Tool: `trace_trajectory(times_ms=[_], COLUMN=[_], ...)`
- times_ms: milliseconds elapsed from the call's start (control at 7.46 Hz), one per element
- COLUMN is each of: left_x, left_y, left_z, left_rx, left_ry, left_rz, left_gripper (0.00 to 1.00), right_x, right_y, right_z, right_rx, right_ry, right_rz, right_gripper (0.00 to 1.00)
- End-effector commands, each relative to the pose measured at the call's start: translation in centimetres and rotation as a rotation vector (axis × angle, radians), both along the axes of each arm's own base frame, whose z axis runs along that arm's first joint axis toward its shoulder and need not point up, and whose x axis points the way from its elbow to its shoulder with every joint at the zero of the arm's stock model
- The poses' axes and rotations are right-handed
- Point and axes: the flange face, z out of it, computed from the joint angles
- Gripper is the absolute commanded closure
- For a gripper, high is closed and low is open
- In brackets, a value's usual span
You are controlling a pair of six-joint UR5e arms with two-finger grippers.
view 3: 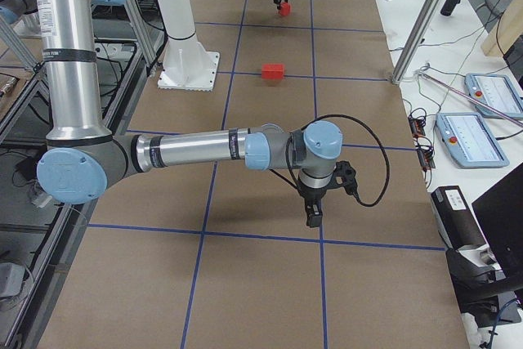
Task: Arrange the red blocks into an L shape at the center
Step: 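Lower the left gripper onto the last red cube and grasp it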
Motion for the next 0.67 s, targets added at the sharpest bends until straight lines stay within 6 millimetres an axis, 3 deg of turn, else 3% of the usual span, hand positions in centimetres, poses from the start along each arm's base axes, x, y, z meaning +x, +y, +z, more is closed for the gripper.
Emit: trace_trajectory(times_ms=[0,134,268,536], left_x=[0.0,0.2,0.5,1.9], left_y=[0.0,-0.1,-0.4,-2.1], left_z=[0.1,-0.3,-1.5,-5.5], left_rx=[-0.002,0.002,0.013,0.073], left_ry=[-0.001,0.007,0.024,0.073], left_rz=[0.001,0.004,0.007,0.009], left_gripper=[0.44,0.53,0.70,0.95], right_x=[0.0,0.0,0.0,0.0], right_y=[0.0,0.0,-0.1,-0.1], right_z=[0.0,0.0,-0.1,-0.2], right_rx=[0.001,0.001,0.002,0.004], right_ry=[0.000,0.000,0.000,0.000], right_rz=[0.000,0.000,0.000,0.000], right_gripper=[0.01,0.01,0.01,0.01])
